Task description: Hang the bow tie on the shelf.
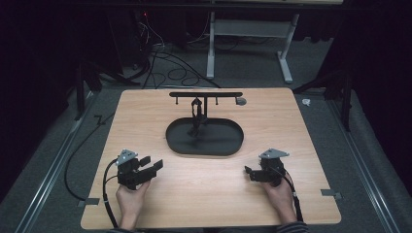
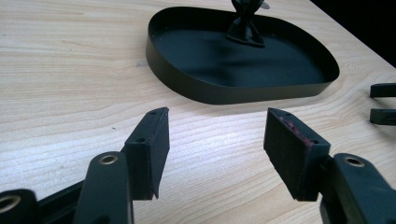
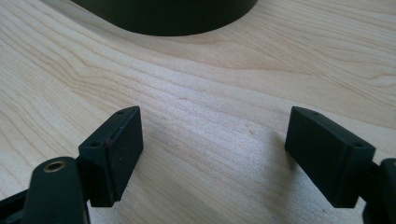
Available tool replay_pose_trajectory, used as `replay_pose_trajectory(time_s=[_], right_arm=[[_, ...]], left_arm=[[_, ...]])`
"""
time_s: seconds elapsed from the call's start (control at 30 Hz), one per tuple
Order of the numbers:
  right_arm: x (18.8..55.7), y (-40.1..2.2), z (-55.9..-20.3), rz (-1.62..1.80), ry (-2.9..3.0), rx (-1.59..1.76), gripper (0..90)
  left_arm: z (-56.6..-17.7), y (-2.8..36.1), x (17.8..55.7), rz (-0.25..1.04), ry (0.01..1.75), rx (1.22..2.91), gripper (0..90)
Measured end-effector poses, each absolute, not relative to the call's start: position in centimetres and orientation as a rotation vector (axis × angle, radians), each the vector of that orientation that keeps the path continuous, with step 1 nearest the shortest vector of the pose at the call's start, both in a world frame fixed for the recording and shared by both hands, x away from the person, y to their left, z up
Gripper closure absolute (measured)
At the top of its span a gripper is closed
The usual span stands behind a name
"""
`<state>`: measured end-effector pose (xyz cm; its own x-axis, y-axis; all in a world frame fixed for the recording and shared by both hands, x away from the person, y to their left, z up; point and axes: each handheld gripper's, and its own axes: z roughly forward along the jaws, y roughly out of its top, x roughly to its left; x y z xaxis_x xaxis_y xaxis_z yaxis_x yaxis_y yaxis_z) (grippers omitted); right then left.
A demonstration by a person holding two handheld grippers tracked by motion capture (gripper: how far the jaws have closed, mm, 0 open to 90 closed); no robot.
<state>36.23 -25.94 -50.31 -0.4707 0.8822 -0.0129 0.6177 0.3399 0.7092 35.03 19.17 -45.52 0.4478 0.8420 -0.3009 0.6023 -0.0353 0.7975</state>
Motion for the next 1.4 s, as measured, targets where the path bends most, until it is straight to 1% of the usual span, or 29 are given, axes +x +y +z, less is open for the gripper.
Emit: replay_pose_trajectory(time_s=[0.3,0.8,1.4], right_arm=[[36.2,-25.9,-50.3,0.911,2.214,1.320,20.5],[36.2,-25.9,-50.3,0.909,2.215,1.321,20.5],[36.2,-26.0,-50.3,0.910,2.215,1.319,20.5]], left_arm=[[-46.5,18.5,35.1,0.324,1.264,1.774,41.1],[-47.6,17.5,35.4,0.388,1.266,1.855,41.2],[-48.6,16.6,36.3,0.421,1.269,1.900,41.2]])
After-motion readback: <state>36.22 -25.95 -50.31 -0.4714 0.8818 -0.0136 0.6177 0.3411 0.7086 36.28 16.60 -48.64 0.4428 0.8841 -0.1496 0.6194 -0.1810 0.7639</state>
